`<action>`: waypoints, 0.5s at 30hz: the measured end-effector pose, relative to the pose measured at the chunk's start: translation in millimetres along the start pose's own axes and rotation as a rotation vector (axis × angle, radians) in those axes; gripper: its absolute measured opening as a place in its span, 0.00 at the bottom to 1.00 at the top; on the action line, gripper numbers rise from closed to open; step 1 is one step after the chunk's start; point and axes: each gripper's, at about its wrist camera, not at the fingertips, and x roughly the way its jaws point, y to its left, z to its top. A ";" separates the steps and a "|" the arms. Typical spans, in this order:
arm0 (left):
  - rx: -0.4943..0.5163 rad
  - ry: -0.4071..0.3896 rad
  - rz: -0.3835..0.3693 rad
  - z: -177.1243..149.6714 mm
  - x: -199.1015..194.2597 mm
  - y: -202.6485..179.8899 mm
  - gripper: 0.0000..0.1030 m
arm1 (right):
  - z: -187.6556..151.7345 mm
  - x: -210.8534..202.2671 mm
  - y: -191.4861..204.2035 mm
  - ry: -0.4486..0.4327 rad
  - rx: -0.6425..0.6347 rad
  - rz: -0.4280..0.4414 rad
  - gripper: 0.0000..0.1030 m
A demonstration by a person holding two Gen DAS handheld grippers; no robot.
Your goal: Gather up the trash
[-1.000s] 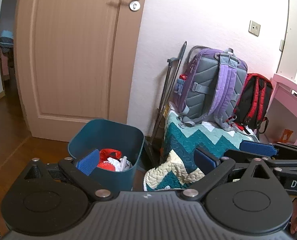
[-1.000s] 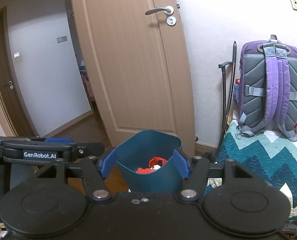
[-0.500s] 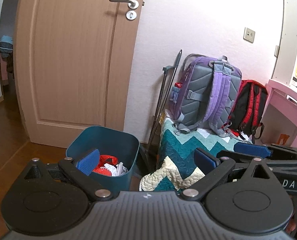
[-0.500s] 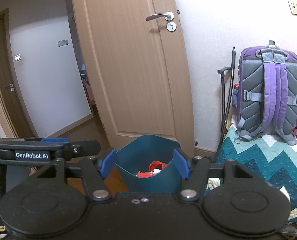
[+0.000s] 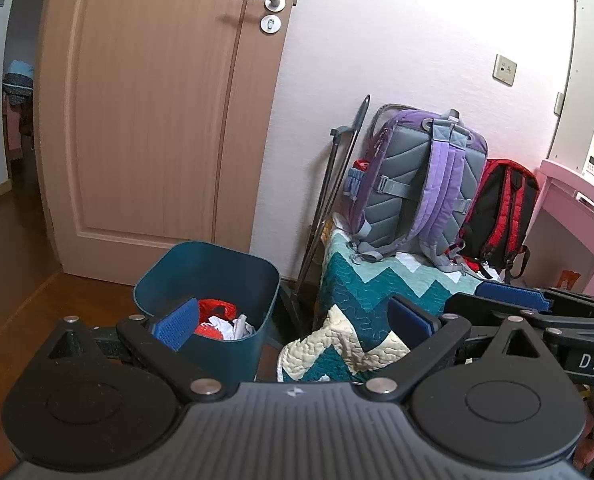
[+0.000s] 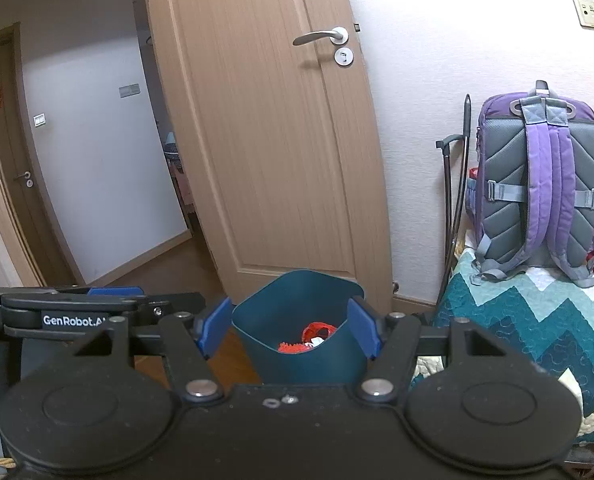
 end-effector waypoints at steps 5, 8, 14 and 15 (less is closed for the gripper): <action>0.011 0.011 -0.001 -1.3 -0.5 -1.2 0.98 | -1.4 -1.1 -0.7 0.000 -0.002 -0.006 0.62; 0.018 0.008 -0.008 -2.1 -1.6 -2.9 0.98 | -1.7 -0.9 0.0 0.002 0.001 -0.012 0.62; 0.036 0.003 -0.015 -6.3 -6.3 -6.2 0.98 | -4.5 -3.0 0.5 0.005 0.008 -0.027 0.62; 0.040 0.006 -0.016 -6.5 -6.6 -6.9 0.98 | -5.3 -3.5 0.1 0.005 0.010 -0.027 0.62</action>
